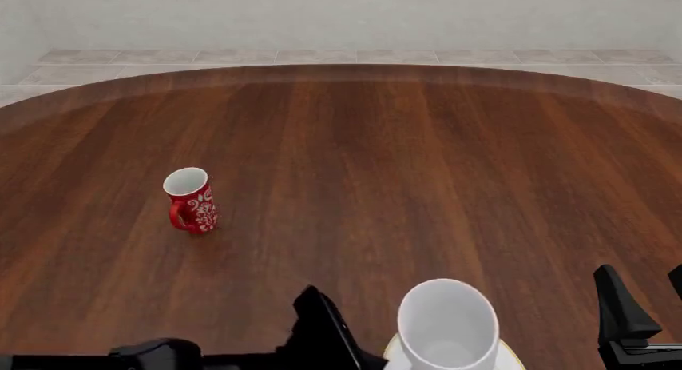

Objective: Put the white mug on the plate.

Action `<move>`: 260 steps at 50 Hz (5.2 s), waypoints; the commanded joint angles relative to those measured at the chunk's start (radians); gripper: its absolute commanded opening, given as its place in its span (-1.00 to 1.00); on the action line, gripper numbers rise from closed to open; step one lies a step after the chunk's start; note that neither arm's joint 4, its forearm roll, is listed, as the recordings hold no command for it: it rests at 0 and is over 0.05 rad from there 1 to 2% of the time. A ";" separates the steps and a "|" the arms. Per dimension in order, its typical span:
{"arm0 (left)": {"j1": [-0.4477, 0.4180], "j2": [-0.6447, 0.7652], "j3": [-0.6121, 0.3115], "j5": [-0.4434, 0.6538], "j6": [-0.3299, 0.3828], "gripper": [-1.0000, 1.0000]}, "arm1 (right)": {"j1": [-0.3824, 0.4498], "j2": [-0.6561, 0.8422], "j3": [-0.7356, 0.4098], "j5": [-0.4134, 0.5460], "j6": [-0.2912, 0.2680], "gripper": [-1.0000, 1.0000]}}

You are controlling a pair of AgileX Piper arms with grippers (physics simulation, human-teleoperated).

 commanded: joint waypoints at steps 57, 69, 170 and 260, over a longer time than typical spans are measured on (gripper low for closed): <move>-0.024 0.147 -0.027 -0.057 0.038 -1.00 | -0.001 -0.002 0.001 0.000 0.002 1.00; -0.020 0.166 -0.023 -0.064 0.047 -1.00 | -0.001 -0.002 0.001 0.000 0.001 1.00; 0.010 -0.005 -0.004 0.056 0.098 1.00 | -0.001 -0.002 0.001 0.000 0.001 1.00; 0.130 -1.169 0.160 0.658 -0.205 1.00 | -0.016 -0.008 0.000 0.004 -0.041 1.00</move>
